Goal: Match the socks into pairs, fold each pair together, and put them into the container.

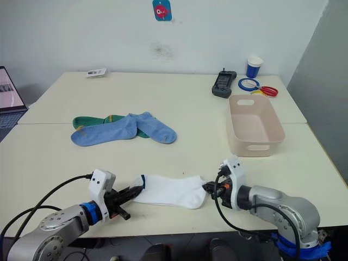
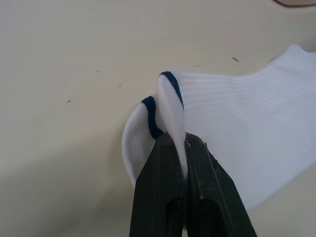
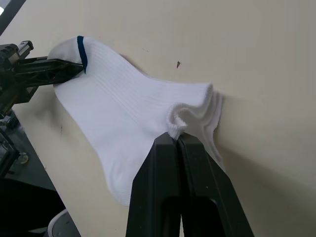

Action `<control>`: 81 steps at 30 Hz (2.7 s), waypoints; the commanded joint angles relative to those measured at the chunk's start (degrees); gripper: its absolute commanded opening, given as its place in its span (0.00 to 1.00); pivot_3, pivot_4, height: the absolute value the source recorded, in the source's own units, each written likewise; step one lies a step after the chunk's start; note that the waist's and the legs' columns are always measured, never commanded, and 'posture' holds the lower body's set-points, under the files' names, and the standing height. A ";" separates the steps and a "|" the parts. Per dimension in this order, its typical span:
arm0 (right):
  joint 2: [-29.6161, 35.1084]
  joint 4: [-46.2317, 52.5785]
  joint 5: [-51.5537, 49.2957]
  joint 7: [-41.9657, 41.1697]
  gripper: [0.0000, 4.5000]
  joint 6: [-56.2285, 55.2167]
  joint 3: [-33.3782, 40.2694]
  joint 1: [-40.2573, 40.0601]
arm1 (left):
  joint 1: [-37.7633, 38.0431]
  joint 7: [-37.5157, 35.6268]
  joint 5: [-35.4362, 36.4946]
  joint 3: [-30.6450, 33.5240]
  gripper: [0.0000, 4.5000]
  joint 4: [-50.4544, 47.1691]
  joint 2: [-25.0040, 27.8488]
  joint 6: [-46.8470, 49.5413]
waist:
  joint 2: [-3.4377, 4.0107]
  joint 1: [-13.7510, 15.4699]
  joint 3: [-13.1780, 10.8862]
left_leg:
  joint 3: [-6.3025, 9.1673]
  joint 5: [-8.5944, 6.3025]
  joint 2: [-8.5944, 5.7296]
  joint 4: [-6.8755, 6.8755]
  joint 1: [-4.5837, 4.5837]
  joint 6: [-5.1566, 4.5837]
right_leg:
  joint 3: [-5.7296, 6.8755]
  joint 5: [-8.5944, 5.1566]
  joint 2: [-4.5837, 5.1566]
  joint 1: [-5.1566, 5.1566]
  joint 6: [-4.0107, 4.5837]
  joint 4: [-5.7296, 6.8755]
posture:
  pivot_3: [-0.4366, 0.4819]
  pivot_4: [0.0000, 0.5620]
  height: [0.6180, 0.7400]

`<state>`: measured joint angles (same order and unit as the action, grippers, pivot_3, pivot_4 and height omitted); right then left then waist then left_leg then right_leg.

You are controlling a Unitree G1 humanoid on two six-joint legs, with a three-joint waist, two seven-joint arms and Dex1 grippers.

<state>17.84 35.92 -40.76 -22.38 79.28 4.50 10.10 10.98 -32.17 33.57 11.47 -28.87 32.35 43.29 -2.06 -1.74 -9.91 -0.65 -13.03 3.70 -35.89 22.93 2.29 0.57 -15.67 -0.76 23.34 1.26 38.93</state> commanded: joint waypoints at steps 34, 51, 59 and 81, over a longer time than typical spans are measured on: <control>11.06 -3.35 4.61 -10.72 0.80 -22.92 -6.55 6.73 | -8.17 -4.91 5.12 11.60 0.99 3.17 2.72 -7.51 | -0.02 -0.01 -0.09 | -0.03 0.00 -0.03 0.05 0.02 0.00 | 0.05 -0.02 -0.03 0.04 0.03 -0.02 | 0.48 0.27 1.00; 8.21 -31.44 29.88 -33.68 0.00 -60.21 -34.24 15.69 | -7.60 -19.01 -18.14 -13.33 0.01 11.01 10.10 -27.42 | -0.01 0.06 -0.13 | -0.10 0.00 0.03 0.09 -0.01 0.00 | 0.02 -0.05 -0.07 0.05 0.09 0.01 | 0.48 0.27 1.00; 10.94 -34.23 32.72 -35.31 0.00 -63.21 -32.43 12.70 | -4.06 -16.94 -16.50 -7.87 0.01 14.39 10.02 -24.27 | 0.00 0.13 -0.12 | -0.09 0.00 0.05 0.09 -0.06 0.00 | 0.04 -0.05 -0.05 -0.01 0.09 0.03 | 0.48 0.27 1.00; 9.04 -22.02 25.13 -33.68 0.00 -53.22 -24.36 12.64 | -5.70 -16.48 1.67 0.28 0.01 5.46 9.01 -8.75 | -0.02 0.13 -0.11 | -0.04 0.00 0.04 0.08 -0.09 0.01 | 0.06 -0.05 -0.03 -0.06 0.08 0.04 | 0.48 0.27 1.00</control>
<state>27.57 12.32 -14.99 -57.13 25.42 -20.96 22.03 6.24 -48.23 34.11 10.76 -21.55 40.60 34.51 -2.08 -1.61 -10.02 -0.70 -13.03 3.73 -35.81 22.84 2.30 0.63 -15.72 -0.79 23.29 1.34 38.97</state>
